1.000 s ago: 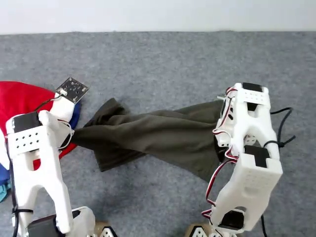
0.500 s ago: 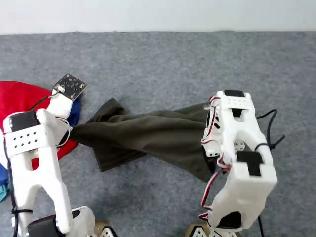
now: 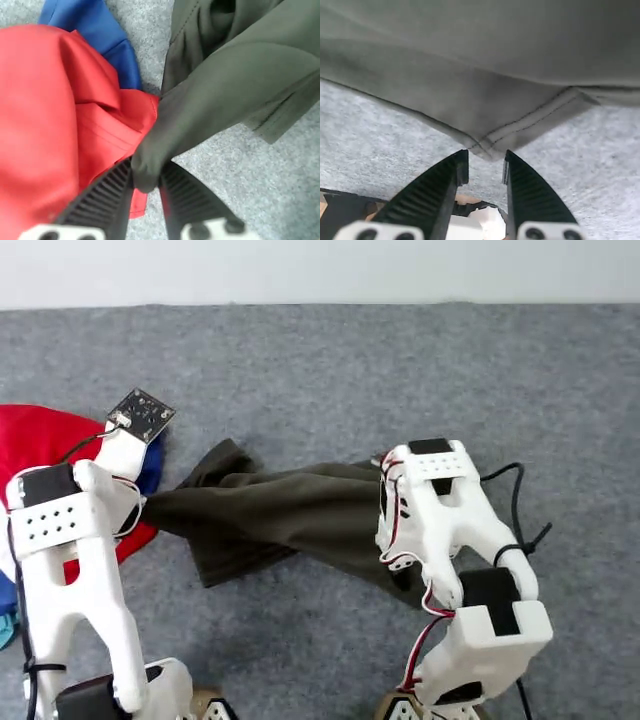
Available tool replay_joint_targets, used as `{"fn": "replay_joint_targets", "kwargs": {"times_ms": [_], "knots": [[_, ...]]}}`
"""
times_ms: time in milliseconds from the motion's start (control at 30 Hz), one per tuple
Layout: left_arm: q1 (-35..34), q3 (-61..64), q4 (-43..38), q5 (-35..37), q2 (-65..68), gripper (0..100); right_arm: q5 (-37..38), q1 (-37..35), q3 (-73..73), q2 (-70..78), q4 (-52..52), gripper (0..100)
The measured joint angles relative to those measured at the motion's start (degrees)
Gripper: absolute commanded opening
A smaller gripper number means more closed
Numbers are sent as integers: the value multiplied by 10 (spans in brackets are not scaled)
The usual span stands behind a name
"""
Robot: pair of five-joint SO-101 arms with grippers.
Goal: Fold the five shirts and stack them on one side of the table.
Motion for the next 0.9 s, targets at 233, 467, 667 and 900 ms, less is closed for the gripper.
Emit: {"fn": "replay_joint_targets", "kwargs": {"times_ms": [233, 467, 667, 900], "knots": [[0, 0, 0, 0, 0, 15, 57, -24, 1, 0, 12, 253], [0, 0, 0, 0, 0, 15, 143, -25, 3, 0, 23, 253], [0, 0, 0, 0, 0, 15, 185, -44, 8, 0, 17, 253], [0, 0, 0, 0, 0, 15, 216, -51, 17, 27, -20, 252]]}}
